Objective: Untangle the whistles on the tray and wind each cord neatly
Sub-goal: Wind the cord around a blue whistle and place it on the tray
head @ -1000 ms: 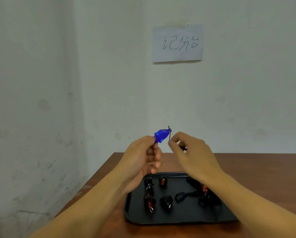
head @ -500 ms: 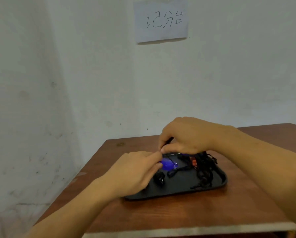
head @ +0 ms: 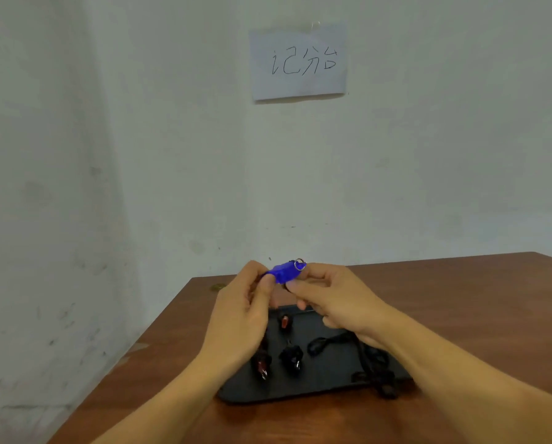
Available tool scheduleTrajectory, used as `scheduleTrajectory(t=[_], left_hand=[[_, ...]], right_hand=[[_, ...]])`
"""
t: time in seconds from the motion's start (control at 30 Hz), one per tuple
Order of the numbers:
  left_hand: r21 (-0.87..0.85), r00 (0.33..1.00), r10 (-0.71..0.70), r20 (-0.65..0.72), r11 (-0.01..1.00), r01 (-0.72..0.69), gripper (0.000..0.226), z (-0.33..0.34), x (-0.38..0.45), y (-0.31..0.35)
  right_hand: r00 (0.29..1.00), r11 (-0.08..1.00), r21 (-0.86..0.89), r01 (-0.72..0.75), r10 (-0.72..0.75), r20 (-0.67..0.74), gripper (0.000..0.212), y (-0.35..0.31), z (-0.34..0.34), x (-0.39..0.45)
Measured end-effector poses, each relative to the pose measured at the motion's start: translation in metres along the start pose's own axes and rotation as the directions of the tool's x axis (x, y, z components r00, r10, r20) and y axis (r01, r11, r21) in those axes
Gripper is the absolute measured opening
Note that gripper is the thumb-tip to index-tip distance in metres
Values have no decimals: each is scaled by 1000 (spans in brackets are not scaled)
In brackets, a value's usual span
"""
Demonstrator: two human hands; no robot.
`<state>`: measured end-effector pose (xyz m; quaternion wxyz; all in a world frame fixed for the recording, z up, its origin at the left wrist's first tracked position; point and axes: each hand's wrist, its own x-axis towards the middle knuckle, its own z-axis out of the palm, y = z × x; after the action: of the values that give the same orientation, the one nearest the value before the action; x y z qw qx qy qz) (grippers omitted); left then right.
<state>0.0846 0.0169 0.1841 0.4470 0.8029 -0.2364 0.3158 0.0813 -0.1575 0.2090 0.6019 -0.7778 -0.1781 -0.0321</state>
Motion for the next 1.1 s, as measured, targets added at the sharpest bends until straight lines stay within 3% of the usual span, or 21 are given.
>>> scheduleTrajectory(t=[0.07, 0.17, 0.3, 0.4, 0.5, 0.6, 0.77, 0.83, 0.9, 1.0, 1.1], left_hand=[[216, 999, 50, 19, 975, -52, 17, 2, 7, -12], [547, 985, 109, 133, 821, -165, 16, 5, 10, -23], [702, 954, 150, 260, 649, -293, 16, 16, 3, -35], [656, 912, 231, 339, 637, -405, 12, 26, 2, -47], [582, 883, 304, 359, 667, -466, 13, 38, 12, -65], [431, 901, 297, 317, 801, -416, 24, 44, 25, -87], [273, 916, 319, 242, 884, -380, 16, 51, 52, -109], [136, 953, 259, 159, 950, -281, 16, 54, 59, -112], [-38, 982, 163, 93, 986, -161, 17, 55, 61, -109], [-186, 997, 73, 24, 980, -67, 18, 55, 59, -105], [-162, 999, -27, -28, 987, 22, 20, 56, 51, -112]], right_hand=[[999, 989, -144, 30, -35, -33, 18, 1, -1, 1], [996, 898, -432, 83, -66, 55, 27, 2, -7, 1], [989, 765, -631, 130, -58, 134, 30, 6, -22, 7], [975, 733, -657, 174, -33, 221, 30, 16, -32, 20], [969, 770, -608, 193, -53, 240, 25, 29, -43, 44], [966, 837, -515, 187, -63, 249, 22, 40, -50, 75], [930, 867, -488, 100, 93, 355, 36, 44, -50, 133], [902, 926, -364, -99, 238, 360, 37, 45, -52, 147], [880, 951, -212, -224, 291, 376, 30, 55, -50, 152], [891, 955, -143, -262, 296, 345, 24, 74, -27, 148], [932, 967, -56, -248, 254, 261, 35, 91, 1, 132]])
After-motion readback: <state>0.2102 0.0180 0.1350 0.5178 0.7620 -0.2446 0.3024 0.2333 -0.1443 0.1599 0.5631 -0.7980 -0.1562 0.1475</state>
